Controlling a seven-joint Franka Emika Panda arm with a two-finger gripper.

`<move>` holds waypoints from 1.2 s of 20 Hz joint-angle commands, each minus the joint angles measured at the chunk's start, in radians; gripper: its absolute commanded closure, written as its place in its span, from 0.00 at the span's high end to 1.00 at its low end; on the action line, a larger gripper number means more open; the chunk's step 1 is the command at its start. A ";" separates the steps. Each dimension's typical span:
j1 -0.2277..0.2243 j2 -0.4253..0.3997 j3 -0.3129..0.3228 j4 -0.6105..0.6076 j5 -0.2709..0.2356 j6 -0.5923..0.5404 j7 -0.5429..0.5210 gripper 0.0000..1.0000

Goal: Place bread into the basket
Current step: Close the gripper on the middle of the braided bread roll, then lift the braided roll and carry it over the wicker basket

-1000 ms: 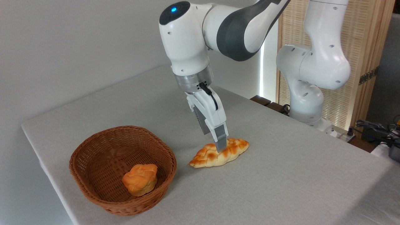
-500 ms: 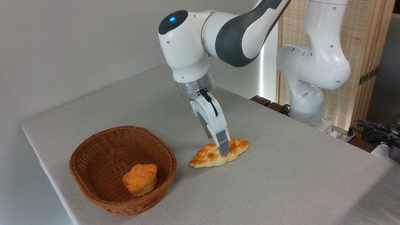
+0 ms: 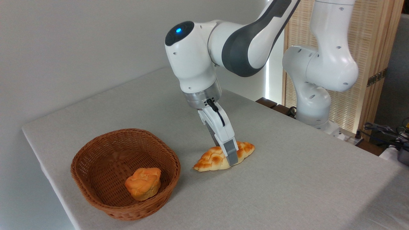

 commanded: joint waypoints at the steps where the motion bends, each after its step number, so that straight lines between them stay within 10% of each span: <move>1: -0.014 0.001 0.015 -0.009 0.015 0.027 0.016 0.98; 6: -0.011 0.009 0.017 -0.007 0.004 0.049 0.015 0.35; 24: -0.010 0.026 0.006 0.124 -0.016 -0.099 0.016 0.33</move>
